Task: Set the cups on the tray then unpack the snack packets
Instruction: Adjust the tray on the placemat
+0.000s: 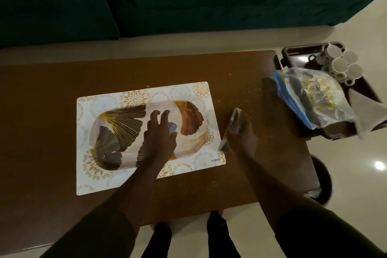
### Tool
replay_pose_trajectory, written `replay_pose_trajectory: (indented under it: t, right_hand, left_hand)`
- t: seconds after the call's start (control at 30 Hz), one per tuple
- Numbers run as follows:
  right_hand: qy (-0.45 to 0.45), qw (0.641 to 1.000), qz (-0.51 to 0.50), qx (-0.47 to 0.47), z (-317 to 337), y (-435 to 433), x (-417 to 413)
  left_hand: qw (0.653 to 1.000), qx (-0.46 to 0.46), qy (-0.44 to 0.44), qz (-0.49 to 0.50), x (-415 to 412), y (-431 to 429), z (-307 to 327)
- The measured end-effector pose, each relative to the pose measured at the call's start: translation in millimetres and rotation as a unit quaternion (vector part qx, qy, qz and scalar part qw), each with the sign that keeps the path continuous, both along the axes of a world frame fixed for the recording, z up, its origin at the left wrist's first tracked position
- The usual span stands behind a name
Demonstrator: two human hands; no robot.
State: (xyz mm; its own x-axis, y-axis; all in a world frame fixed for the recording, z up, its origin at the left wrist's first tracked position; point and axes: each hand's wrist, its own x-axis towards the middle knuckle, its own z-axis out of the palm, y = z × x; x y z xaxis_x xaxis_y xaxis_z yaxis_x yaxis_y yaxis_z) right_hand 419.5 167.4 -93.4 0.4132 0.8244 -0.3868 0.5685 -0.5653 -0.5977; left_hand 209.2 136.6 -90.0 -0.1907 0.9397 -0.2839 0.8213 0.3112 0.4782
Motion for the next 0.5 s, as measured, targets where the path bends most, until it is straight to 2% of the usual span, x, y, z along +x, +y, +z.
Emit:
replay_pose_trajectory:
  t: [0.07,0.13,0.5]
  right_hand:
    - [-0.05,0.993,0.109,0.025,-0.4,-3.7,-0.6]
    - [-0.087,0.983,0.157,0.04,-3.3,-2.6,0.2]
    - [-0.079,0.983,0.166,0.023,-7.1,1.4,2.7]
  left_hand:
    - [1.0,-0.003,0.0,0.007,-1.1,-0.9,-0.8]
    - [1.0,-0.003,-0.002,0.006,-4.1,-2.6,-4.9]
    - [1.0,-0.01,-0.017,0.015,-19.8,-4.6,-7.7]
